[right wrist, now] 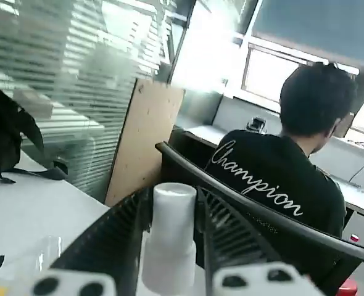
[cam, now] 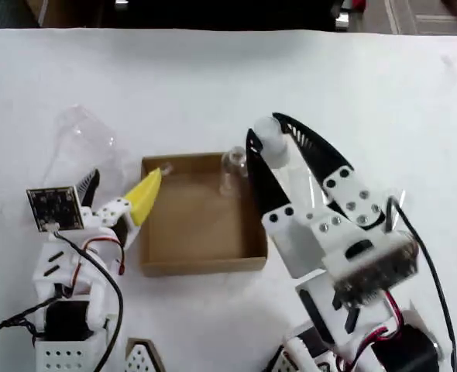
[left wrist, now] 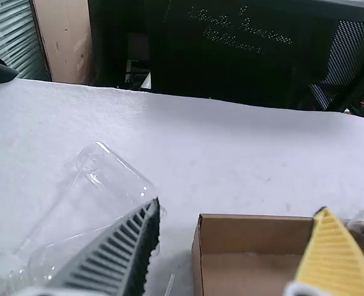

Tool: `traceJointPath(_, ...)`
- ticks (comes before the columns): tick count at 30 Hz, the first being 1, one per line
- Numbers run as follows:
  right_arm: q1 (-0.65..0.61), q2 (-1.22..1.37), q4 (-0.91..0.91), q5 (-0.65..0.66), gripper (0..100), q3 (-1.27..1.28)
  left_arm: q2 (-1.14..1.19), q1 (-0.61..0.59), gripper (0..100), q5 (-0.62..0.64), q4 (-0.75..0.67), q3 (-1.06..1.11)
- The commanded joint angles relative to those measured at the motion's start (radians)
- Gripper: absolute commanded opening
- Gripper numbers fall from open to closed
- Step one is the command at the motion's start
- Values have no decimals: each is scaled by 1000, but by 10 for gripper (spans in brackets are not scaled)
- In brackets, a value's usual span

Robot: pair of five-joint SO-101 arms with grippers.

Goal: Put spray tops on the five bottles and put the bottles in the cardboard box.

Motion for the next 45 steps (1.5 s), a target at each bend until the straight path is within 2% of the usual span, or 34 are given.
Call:
traceJointPath(1,-15,68,-125,-9,15,0,-10,13,354,-14,-28,-9)
traceJointPath(6,-22,163,-303,-17,15,3,-8,13,354,-14,-28,-8)
traceJointPath(8,-15,191,-363,-61,15,31,-8,13,354,-14,-28,-8)
traceJointPath(15,-12,265,-750,-92,15,301,-10,13,354,-14,-29,-8)
traceJointPath(17,-10,278,-808,-92,15,339,-10,13,354,-14,-29,-8)
traceJointPath(20,-1,323,-819,-92,15,342,-10,13,354,-14,-29,-8)
traceJointPath(26,114,438,-860,-101,15,295,-10,13,354,-14,-29,-8)
traceJointPath(45,91,475,-901,-101,15,319,-10,13,354,-14,-29,-8)
